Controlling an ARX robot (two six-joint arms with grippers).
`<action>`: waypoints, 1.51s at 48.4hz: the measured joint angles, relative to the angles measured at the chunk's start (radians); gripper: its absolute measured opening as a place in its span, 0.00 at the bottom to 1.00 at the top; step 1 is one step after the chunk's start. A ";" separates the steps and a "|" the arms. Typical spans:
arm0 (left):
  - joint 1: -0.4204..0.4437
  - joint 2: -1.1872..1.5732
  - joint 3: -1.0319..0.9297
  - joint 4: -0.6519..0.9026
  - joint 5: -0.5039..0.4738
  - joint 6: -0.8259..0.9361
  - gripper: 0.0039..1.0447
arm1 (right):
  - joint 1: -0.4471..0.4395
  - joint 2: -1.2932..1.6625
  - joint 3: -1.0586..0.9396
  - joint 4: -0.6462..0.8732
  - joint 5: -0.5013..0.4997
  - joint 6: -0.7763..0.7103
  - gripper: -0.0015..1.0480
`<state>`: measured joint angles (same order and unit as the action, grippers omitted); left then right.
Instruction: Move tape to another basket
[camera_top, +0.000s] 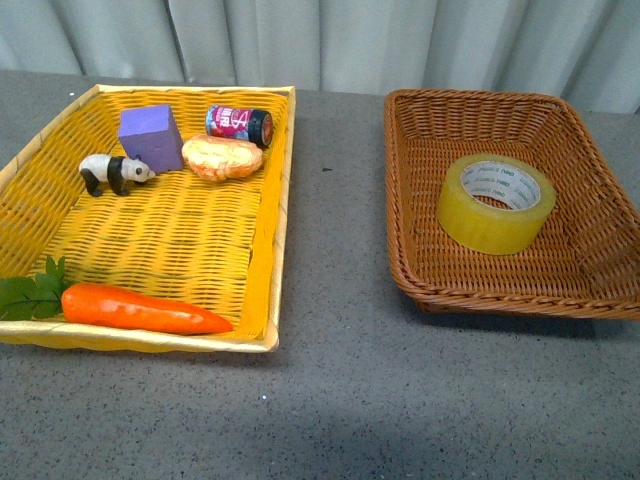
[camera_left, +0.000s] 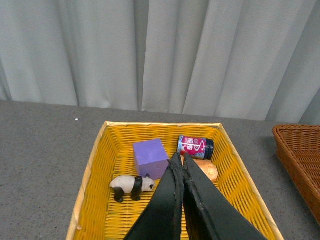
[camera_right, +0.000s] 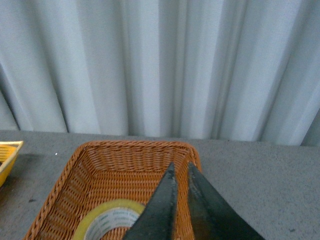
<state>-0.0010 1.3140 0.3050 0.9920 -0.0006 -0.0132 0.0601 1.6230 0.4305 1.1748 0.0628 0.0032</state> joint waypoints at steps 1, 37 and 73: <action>0.000 -0.020 -0.018 0.000 0.000 0.000 0.03 | -0.001 -0.021 -0.027 0.000 -0.005 0.000 0.04; 0.000 -0.511 -0.280 -0.225 0.001 0.005 0.03 | -0.060 -0.615 -0.369 -0.246 -0.060 -0.004 0.01; 0.000 -0.971 -0.285 -0.647 0.000 0.005 0.03 | -0.060 -1.160 -0.425 -0.715 -0.061 -0.004 0.01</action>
<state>-0.0010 0.3428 0.0200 0.3454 -0.0002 -0.0078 0.0006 0.4629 0.0051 0.4602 0.0017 -0.0006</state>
